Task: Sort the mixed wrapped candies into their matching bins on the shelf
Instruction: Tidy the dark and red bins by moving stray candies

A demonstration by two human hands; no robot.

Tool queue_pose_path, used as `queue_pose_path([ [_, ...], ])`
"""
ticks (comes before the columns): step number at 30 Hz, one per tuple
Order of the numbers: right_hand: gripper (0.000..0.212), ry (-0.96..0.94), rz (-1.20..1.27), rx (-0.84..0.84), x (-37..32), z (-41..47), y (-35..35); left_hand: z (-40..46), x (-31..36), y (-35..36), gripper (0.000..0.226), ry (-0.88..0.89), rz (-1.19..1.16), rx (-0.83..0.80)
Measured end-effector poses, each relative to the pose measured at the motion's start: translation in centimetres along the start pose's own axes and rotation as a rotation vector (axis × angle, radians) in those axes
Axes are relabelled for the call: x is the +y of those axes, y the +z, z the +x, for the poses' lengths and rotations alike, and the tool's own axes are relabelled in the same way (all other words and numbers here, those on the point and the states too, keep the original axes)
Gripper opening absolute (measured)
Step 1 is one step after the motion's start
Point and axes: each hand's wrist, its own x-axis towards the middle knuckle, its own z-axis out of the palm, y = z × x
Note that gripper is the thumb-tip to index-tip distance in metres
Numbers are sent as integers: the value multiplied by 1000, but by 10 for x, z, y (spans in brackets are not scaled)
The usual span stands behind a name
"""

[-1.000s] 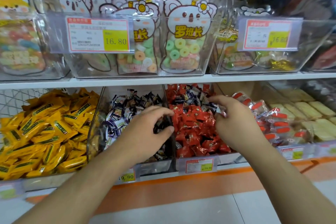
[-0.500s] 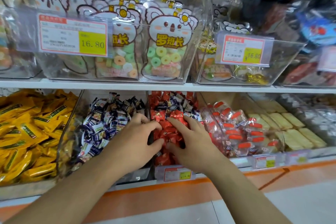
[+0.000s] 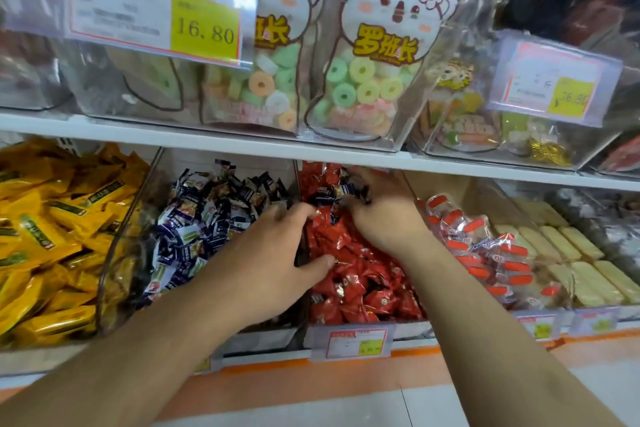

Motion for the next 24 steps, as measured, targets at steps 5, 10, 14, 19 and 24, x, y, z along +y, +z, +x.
queue_pose_path([
  [5, 35, 67, -105, -110, 4, 22, 9, 1, -5, -3, 68, 14, -11, -33],
  [10, 16, 86, -53, -55, 9, 25, 12, 1, -6, -6, 68, 20, -14, -55],
  [14, 20, 56, 33, 71, 15, 17, 7, 0, -5, -7, 70, 22, -25, -64],
  [19, 22, 48, 243, 202, 15, -4, -11, -4, -2, -10, 68, 22, -43, -62],
  [24, 9, 99, 465, 254, 6, -30, -34, -13, 6, -17, 47, 50, -97, 117],
])
